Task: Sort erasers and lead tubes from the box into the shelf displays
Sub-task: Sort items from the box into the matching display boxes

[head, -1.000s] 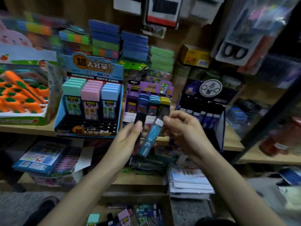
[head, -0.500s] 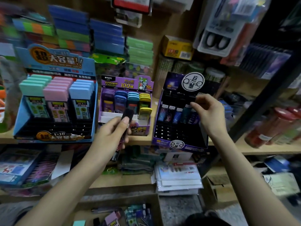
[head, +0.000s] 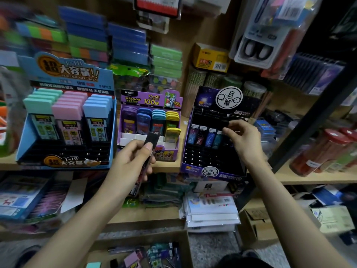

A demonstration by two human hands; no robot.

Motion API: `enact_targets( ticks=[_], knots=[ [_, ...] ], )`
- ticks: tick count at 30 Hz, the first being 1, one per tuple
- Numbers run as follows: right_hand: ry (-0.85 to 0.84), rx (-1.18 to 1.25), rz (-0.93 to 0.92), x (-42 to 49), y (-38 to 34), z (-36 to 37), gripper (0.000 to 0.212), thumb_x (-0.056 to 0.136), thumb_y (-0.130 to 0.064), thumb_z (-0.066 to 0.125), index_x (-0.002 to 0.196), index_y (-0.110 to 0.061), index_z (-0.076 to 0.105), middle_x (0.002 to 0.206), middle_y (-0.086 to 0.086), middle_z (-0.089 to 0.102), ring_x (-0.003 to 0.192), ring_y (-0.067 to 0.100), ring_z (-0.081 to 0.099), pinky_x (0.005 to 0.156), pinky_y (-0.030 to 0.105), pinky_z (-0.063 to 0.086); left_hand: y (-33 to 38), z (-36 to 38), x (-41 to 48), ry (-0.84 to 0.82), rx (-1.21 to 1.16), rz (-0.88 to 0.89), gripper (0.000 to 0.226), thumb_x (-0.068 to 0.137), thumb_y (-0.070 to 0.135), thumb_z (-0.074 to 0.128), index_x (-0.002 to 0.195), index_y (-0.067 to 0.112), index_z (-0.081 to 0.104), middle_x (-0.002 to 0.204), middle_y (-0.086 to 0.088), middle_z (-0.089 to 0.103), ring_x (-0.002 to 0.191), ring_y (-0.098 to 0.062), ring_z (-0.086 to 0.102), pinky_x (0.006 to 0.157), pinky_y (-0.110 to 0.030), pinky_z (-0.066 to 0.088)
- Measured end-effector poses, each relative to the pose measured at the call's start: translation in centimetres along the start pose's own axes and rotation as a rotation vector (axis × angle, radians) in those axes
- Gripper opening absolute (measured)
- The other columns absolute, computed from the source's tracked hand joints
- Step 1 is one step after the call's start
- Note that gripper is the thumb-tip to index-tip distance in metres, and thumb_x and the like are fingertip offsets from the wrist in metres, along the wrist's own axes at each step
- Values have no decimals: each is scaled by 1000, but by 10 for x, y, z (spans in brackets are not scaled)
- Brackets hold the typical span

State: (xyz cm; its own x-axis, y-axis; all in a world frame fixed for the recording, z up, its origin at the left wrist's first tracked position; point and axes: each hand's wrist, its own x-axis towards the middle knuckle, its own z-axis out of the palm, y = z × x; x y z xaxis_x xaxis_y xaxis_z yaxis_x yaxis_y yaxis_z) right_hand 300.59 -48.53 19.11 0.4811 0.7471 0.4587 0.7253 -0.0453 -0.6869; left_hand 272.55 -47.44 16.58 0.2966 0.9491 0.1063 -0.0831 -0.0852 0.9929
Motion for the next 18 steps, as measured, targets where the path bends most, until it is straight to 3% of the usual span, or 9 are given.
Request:
enact_targets(
  ticks=[5,8,10,12,15,18],
  knots=[
    [1,-82,69,-3,-2,-1,24,86,-19,67,105,-5,66,94,5,67,85,14,59,77,24,46,2,6,-2,4,-10,-10,19,95,28,48,88,14,58,64,7,61,55,-7,55,47,-18,46],
    [141,-156,8,-9,-16,-14,22,88,-22,64,103,-7,61,98,7,64,86,14,55,76,25,42,5,15,-4,-13,-41,-8,18,95,26,48,88,13,57,64,6,60,55,-7,55,47,-18,46],
    [180,-68,-41,-16,-32,-22,16,92,-25,58,98,-10,60,95,5,63,87,16,57,77,30,45,6,21,-8,-48,-43,-2,17,95,25,48,88,12,57,64,6,59,56,-7,55,47,-18,45],
    [20,136,-24,-28,-52,-24,18,93,-27,55,91,-12,64,86,4,65,82,13,59,74,28,47,7,30,-11,-90,-22,7,17,95,23,48,86,12,56,63,6,58,56,-7,54,47,-18,45],
    [-367,428,114,-53,-77,-15,22,93,-32,54,83,-18,68,77,-3,67,72,4,60,69,21,47,12,51,-10,-117,-51,20,14,96,20,47,87,13,56,65,4,57,54,-7,53,46,-18,42],
    [-451,560,141,-65,-79,-12,13,91,-22,59,81,-19,68,72,-8,65,72,2,60,65,18,46,18,74,-4,-137,-52,77,12,96,18,47,89,11,55,64,4,57,52,-6,52,44,-19,41]
  ],
)
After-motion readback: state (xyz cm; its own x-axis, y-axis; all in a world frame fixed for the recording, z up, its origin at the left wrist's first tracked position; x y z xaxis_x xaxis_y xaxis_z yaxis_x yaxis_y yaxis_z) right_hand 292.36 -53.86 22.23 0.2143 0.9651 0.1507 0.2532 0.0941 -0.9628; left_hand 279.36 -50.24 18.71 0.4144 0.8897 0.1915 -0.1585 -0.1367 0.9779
